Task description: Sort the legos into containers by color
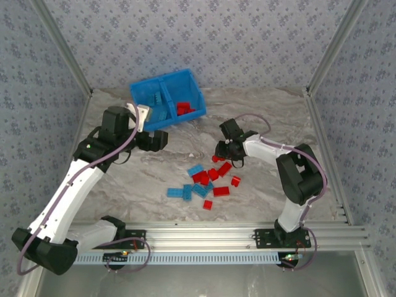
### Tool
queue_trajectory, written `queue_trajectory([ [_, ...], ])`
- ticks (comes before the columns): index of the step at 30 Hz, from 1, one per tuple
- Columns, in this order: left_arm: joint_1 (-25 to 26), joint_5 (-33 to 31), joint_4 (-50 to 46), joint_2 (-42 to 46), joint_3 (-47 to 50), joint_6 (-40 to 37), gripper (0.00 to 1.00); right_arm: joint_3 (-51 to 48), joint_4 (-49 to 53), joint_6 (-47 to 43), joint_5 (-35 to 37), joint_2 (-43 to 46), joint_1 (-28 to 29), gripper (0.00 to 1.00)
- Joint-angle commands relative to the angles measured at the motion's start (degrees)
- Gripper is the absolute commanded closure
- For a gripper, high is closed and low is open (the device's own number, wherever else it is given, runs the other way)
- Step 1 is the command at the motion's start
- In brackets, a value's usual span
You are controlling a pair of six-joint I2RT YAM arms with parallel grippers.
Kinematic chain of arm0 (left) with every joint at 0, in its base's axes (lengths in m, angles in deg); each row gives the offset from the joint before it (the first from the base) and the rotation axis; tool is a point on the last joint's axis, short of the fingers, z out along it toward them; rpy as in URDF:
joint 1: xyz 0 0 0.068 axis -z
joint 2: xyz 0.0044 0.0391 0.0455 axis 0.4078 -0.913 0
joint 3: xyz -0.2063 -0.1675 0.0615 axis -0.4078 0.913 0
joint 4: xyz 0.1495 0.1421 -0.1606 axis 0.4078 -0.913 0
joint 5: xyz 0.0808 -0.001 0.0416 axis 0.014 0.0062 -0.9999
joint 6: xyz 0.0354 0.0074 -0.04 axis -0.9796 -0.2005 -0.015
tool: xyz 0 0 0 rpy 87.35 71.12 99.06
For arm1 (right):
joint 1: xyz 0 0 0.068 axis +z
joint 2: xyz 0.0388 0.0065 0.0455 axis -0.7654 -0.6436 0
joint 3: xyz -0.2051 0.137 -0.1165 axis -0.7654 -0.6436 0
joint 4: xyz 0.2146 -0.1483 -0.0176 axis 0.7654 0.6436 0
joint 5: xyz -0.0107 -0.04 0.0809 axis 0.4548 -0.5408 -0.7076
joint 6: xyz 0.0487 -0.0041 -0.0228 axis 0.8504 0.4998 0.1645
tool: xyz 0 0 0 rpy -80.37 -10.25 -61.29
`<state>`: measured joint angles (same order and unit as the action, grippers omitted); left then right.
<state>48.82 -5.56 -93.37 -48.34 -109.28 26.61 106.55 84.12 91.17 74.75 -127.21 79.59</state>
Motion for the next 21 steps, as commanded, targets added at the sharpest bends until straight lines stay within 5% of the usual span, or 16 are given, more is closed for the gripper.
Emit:
queue_trajectory([
  [1, -0.4, -1.0, 0.9, 1.1, 0.2, -0.7, 0.01, -2.2, 2.4, 0.7, 2.6, -2.1, -0.2, 0.57],
  [6, -0.4, -1.0, 1.0, 1.3, 0.6, -0.7, 0.01, -1.6, 4.6, 2.8, 5.3, -2.5, -0.4, 0.70],
  [11, -0.4, -0.9, 1.1, 1.2, 0.7, -0.8, 0.01, -2.0, 6.1, 2.4, 6.8, -0.8, -0.2, 0.70],
  [16, -0.4, -0.9, 1.2, 1.1, 0.7, -0.7, 0.01, -0.1, 7.3, 1.6, 6.1, -3.8, 0.0, 0.56],
  [21, -0.5, -1.2, 1.1, 1.1, 1.0, -0.8, 0.01, 2.8, 6.2, 1.6, 4.7, -5.9, 0.3, 0.67],
])
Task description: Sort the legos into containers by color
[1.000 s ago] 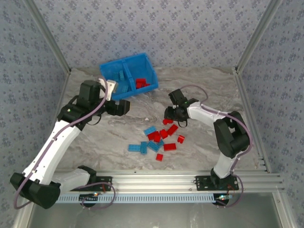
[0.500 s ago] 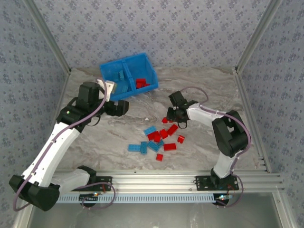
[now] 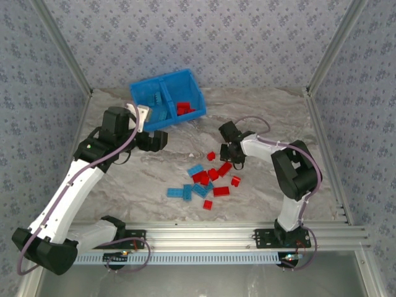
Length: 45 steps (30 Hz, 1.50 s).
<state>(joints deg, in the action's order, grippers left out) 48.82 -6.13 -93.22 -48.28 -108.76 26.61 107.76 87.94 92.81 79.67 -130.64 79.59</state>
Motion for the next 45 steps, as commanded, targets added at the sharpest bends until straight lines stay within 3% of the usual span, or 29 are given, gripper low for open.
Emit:
queue_trajectory([
  [1, -0.5, -0.6, 1.0, 1.0, 0.5, -0.8, 0.01, 2.1, 2.5, 0.0, 0.1, -2.2, 0.6, 0.69],
  [7, -0.5, -0.6, 1.1, 1.2, 0.6, -0.7, 0.01, 2.3, 4.8, -2.6, 5.9, 5.7, 3.0, 0.78],
  [12, -0.5, 1.8, 2.0, 2.1, 1.1, -1.0, 0.01, 1.1, 5.7, -3.8, 9.5, 19.3, 6.3, 0.79],
  [15, -0.5, 4.9, 3.3, 3.3, 2.0, -1.5, 0.01, 2.2, 4.3, -5.7, 8.9, 25.6, 9.3, 0.78],
  [18, -0.5, 6.8, 4.9, 4.7, 3.0, -1.6, 0.01, 6.2, 0.4, -5.8, 4.2, 25.7, 10.9, 0.78],
  [24, -0.5, 6.4, 4.9, 4.9, 3.4, -1.8, 0.01, 24.1, -1.0, -9.1, 2.7, 9.5, 11.5, 0.78],
  [30, -0.5, 5.4, 4.6, 5.0, 3.4, -1.7, 0.01, 44.1, 0.8, -10.8, 1.7, -11.1, 8.6, 0.78],
  [39, -0.5, 4.1, 4.5, 4.8, 3.8, -2.1, 0.01, 79.7, 10.3, -8.2, 1.2, -41.9, 4.8, 0.77],
  [45, -0.4, 3.3, 4.3, 4.5, 3.9, -1.7, 0.01, 91.7, 6.9, -5.9, -3.3, -52.4, 3.2, 0.72],
])
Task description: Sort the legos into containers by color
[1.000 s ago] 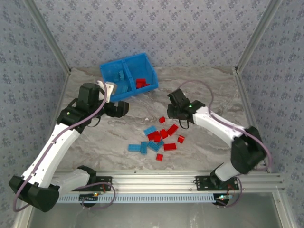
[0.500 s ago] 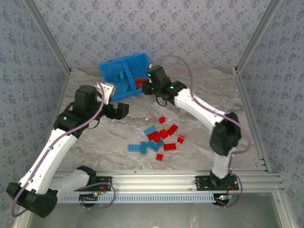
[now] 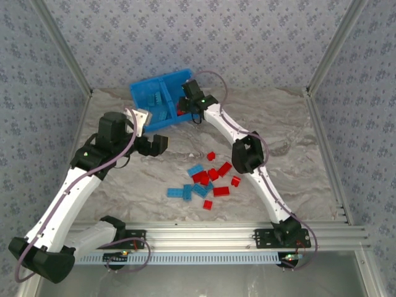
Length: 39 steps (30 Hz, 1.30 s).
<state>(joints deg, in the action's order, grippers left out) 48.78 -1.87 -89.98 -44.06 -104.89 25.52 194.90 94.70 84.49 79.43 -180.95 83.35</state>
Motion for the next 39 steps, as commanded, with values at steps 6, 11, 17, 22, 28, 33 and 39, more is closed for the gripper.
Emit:
queue_trajectory([
  [6, -0.4, -0.9, 0.7, -1.3, 0.0, -0.9, 0.01, 7.1, -0.3, 4.5, -5.8, -0.6, -0.7, 0.47],
  [11, -0.4, -1.6, -0.2, -2.5, -0.1, -1.7, 0.01, 5.4, 4.1, 3.6, -5.1, 7.2, -0.2, 0.46],
  [17, 0.3, 0.2, -1.9, -5.6, -1.1, -3.4, 0.01, -11.0, 8.9, -0.3, -3.5, 27.3, 0.3, 0.40],
  [22, 5.9, 1.8, -5.6, -10.5, -5.2, -3.2, 0.01, -39.5, 2.8, -6.0, -2.8, 51.8, 0.6, 0.26],
  [28, 16.2, 0.3, 0.7, -17.3, -6.4, 1.0, 0.01, -66.8, 3.0, -9.9, 3.0, 81.1, 1.2, 0.10],
  [33, 21.6, -1.4, 8.3, -29.0, -8.1, 2.9, 0.01, -82.0, 8.1, -6.9, 8.1, 102.3, 0.9, 0.00],
  [39, 24.2, -4.2, 8.6, -45.0, -15.3, 0.9, 0.01, -92.7, 15.2, -1.6, 12.0, 119.1, 0.3, 0.00],
])
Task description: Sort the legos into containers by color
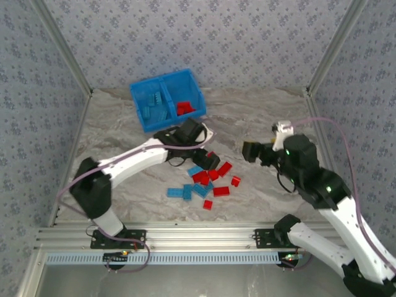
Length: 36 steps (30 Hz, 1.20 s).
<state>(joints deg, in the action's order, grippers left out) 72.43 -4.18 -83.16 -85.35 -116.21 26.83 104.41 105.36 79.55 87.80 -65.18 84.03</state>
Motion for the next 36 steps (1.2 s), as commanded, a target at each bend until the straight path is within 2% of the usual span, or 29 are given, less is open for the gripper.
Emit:
queue_trajectory([
  [1, 0.5, -2.4, 1.6, -6.1, -5.4, -0.7, 0.01, -2.8, 5.6, 4.4, 3.9, 4.9, -0.4, 0.00],
  [9, 0.5, -10.7, 1.9, -18.3, -12.3, -4.9, 0.01, -4.4, 10.0, 7.9, 3.6, 9.0, -0.4, 0.00],
  [13, 0.6, -12.6, 1.3, -22.3, -14.4, -6.6, 0.10, -4.0, 9.9, 7.0, 4.0, 9.0, -0.4, 0.00],
  [17, 0.6, -11.3, 2.5, -23.0, -13.4, -6.1, 0.28, -4.3, 9.2, 6.7, 4.1, 9.0, -0.4, 0.00],
  [22, 0.6, -10.6, 3.6, -22.4, -11.7, -4.0, 0.67, -4.9, 8.8, 7.2, 4.0, 9.0, -0.5, 0.00],
  [24, 0.7, -10.4, 4.2, -21.7, -10.9, -3.3, 0.79, -4.9, 8.9, 7.4, 4.2, 9.0, -0.4, 0.00],
  [30, 0.7, -10.5, 6.1, -17.4, -8.7, -1.8, 0.91, -4.3, 8.8, 8.3, 4.2, 9.0, -0.4, 0.00],
  [32, 0.7, -11.5, 5.8, -14.6, -9.3, -1.8, 0.91, -4.0, 8.9, 8.5, 4.3, 9.0, -0.5, 0.00],
  [36, 0.5, -18.1, 2.8, -10.2, -15.3, -4.1, 0.91, -4.0, 8.4, 8.7, 4.2, 9.0, -0.5, 0.00],
])
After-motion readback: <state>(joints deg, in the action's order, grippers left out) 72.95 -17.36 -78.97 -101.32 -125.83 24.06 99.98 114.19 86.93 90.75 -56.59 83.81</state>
